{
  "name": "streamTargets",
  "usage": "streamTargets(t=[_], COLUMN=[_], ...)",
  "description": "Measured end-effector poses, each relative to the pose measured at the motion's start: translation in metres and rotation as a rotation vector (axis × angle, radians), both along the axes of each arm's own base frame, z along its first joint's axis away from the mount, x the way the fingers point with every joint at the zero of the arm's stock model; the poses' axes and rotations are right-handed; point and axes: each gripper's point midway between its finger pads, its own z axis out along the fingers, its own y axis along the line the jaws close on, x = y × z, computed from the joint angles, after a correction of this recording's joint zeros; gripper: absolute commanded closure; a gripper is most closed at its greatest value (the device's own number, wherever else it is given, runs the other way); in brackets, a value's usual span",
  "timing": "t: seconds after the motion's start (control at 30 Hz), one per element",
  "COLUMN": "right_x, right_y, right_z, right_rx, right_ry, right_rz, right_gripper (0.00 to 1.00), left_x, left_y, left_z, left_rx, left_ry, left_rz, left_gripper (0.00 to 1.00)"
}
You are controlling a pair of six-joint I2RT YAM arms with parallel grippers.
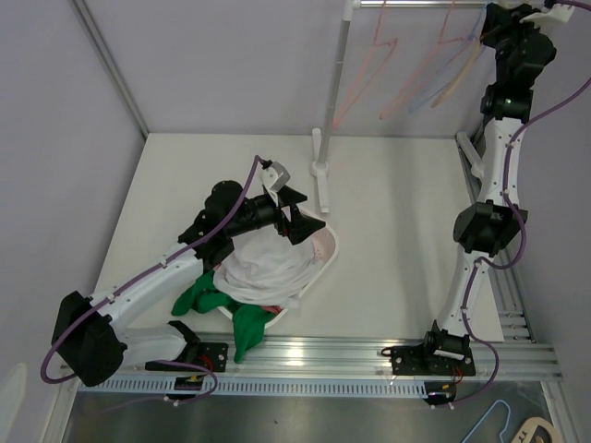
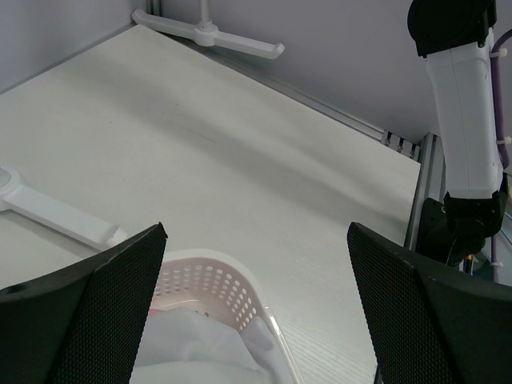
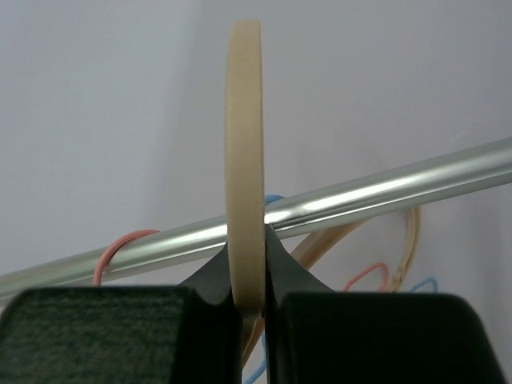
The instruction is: Remove the t-shirt from the hanger
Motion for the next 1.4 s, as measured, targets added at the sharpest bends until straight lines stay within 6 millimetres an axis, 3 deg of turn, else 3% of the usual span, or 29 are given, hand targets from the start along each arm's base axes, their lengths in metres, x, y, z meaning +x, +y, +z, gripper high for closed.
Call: streamTargets(t=[0.2, 0.37, 0.5, 0.53, 0.73, 1.1, 1.4], right_x=[-0.011, -0.037, -0.047, -0.046, -0.052, -0.061, -0.049], right_y=[-0.014, -0.061, -0.095, -0.096, -0.081, -0.07, -0.062], right_z=[-0.005, -0.022, -0.074, -0.085, -0.084, -0.081, -0.087], right_rx=[0.026, 0.07, 0.1, 0.095, 0.031, -0.078, -0.136], right_ry=[0.05, 0.162, 0.336, 0.364, 0.436, 0.495, 0.509], right_rz=[-0.028, -0.191, -0.294, -0.3, -0.273, -0.227, -0.155], right_gripper=[1.0, 1.0, 1.0, 1.0, 1.0, 1.0, 1.0], left_x=[0.0, 0.0, -0.001, -0.001, -0.002, -0.003, -0.004], left_y=[0.0, 0.0, 0.0, 0.0, 0.002, 0.002, 0.003], left_z=[0.0, 0.0, 0.001, 0.002, 0.005, 0.005, 0.002], left_rx=[0.0, 0.0, -0.001, -0.002, -0.006, -0.006, 0.004], left_ry=[0.0, 0.0, -0.001, -0.004, -0.01, -0.014, -0.002], left_rz=[0.0, -0.001, -0.002, -0.002, -0.003, -0.004, -0.004], left_gripper=[0.0, 0.0, 0.01, 0.01, 0.01, 0.0, 0.01])
